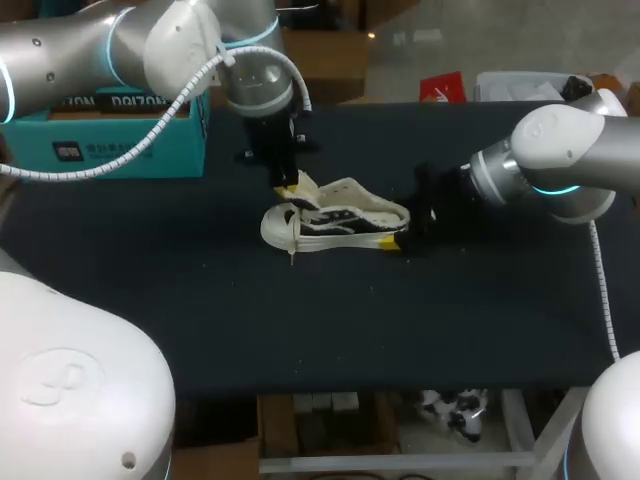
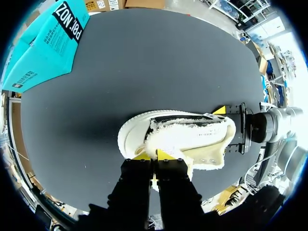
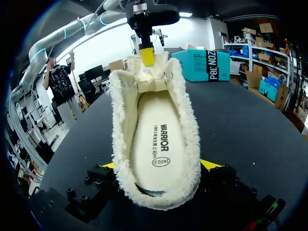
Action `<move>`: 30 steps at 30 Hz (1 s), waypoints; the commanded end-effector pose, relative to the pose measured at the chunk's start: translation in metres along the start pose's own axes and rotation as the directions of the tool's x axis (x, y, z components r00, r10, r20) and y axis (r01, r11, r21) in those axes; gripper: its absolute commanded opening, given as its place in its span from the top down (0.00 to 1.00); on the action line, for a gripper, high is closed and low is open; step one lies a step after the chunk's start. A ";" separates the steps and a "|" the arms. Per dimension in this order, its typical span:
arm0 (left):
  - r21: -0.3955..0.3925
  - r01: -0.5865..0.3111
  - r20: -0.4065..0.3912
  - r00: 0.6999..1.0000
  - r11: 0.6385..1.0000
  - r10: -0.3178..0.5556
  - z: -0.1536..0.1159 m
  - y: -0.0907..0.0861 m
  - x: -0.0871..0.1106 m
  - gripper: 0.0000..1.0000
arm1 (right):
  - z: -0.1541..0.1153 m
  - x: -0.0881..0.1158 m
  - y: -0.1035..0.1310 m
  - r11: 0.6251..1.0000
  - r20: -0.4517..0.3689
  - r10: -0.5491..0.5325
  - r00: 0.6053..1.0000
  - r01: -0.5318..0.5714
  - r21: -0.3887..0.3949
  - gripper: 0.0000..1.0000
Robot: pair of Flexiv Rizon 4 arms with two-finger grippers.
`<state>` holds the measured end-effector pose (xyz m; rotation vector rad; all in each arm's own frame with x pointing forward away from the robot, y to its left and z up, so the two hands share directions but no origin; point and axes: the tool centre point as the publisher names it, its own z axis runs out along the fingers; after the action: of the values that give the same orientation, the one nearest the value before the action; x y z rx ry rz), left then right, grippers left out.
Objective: Open the shoe tongue, take the insole out of the shoe, put the insole back into the shoe, and pack the shoe into the shoebox
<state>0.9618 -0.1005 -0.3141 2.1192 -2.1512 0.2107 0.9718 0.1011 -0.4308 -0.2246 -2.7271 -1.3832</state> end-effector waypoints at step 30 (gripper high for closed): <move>-0.026 -0.069 -0.385 0.922 0.997 0.054 0.022 -0.002 -0.036 1.00 | 0.005 0.000 -0.007 1.000 -0.001 0.000 1.000 0.000 -0.002 1.00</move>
<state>0.9647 -0.0814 -0.3380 1.8174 -1.9871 0.5120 0.9717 0.1040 -0.4301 -0.2239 -2.7252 -1.3852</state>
